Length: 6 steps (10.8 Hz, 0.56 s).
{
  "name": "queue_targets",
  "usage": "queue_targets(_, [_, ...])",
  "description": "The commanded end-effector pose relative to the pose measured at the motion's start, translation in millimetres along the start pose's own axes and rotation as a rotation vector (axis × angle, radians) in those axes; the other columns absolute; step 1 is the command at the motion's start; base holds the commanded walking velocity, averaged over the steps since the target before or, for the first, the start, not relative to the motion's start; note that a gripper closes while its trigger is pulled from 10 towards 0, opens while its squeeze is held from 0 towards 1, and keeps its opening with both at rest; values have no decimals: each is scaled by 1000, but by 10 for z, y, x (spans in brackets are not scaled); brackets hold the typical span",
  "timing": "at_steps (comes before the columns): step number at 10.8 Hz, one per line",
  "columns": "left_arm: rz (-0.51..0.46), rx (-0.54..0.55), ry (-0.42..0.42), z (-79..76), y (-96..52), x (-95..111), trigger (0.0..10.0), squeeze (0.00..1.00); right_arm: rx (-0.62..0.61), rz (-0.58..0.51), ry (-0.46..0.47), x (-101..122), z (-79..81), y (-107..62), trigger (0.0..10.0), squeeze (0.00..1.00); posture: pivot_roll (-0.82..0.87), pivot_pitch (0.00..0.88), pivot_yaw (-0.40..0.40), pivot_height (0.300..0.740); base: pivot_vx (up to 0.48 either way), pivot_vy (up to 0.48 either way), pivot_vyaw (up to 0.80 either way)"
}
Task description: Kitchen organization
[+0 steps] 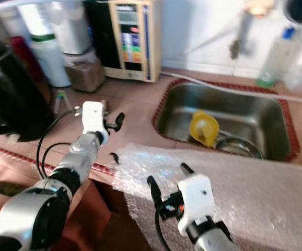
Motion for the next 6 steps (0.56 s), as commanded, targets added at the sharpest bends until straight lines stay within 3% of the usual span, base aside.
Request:
queue_targets(1, [27,16,17,36,3,-24,10000,0,-6,-13,-4,55,22,-17,10000,0,-280,102,113,740,0,0,0])
queue_targets(2, [50,65,4,130,-6,-59,10000,0,-25,-15,5,82,36,-55,10000,0,-297,111,133,740,0,0,0])
queue_targets(5, [84,207,20,431,-49,-104,8314,0,9,-44,64,156,137,-63,10000,0,-292,122,144,740,0,0,0])
queue_targets(6, [86,272,-23,583,-76,-99,10000,0,18,-49,73,172,152,-64,10000,0,-285,122,139,740,0,0,0])
Point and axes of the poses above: a point about 5 cm out from each wrist's last joint towards the gripper, its own y axis pointing out of the wrist towards the gripper, its own x axis along the axis of the wrist's last joint, z = x × y, the point moved 3 cm from there along y, pointing out of the wrist towards the gripper, and after that the axes turned 2 degrees about -y, right-handed, at the moved point
